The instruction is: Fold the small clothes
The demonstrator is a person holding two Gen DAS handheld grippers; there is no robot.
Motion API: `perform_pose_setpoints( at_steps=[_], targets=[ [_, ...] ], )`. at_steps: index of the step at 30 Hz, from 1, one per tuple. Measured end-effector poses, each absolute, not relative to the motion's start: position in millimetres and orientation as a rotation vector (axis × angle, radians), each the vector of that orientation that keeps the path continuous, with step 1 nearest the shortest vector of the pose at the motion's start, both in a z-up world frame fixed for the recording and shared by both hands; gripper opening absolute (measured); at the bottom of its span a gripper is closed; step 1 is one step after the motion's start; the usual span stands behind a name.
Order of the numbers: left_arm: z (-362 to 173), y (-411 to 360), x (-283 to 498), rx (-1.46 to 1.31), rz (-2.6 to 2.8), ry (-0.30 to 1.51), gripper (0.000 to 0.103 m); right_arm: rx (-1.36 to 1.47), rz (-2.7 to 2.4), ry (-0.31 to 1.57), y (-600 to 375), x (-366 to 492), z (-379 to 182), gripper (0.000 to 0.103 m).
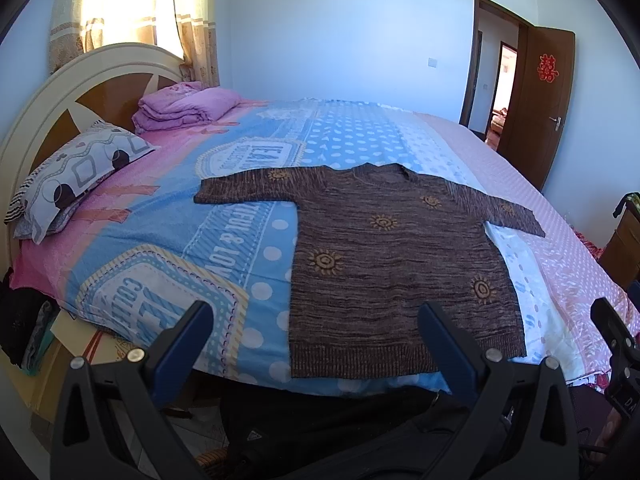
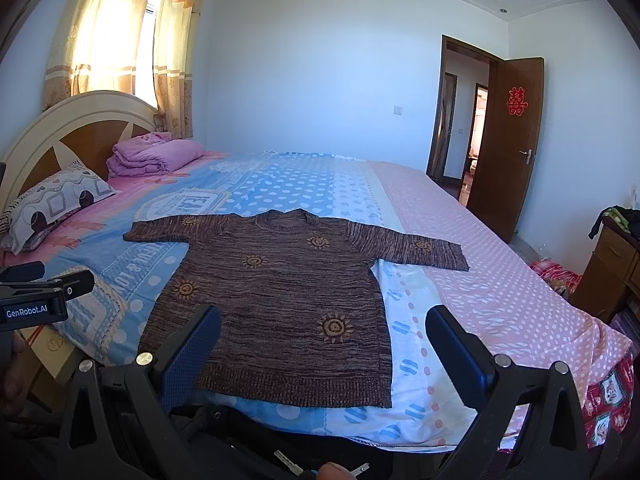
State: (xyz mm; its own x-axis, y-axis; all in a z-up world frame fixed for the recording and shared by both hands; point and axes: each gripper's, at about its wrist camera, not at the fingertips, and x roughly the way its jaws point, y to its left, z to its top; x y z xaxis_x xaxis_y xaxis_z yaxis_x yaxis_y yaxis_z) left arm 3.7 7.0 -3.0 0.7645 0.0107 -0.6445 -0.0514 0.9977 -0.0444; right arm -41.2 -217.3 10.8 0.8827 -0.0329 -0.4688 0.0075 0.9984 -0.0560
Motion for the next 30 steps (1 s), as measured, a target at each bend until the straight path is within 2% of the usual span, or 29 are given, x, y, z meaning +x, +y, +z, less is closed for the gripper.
perform_pose_setpoints(
  at_steps=[12, 30],
  targets=[
    [-22, -1, 40, 0.031, 0.04, 0.735, 0.103, -0.019, 0.074, 0.522, -228, -11, -9, 0.102],
    [-69, -9, 197, 0.193, 0.15, 0.767, 0.103, 0.036, 0.008, 0.673, -302, 123, -53, 0.102]
  ],
)
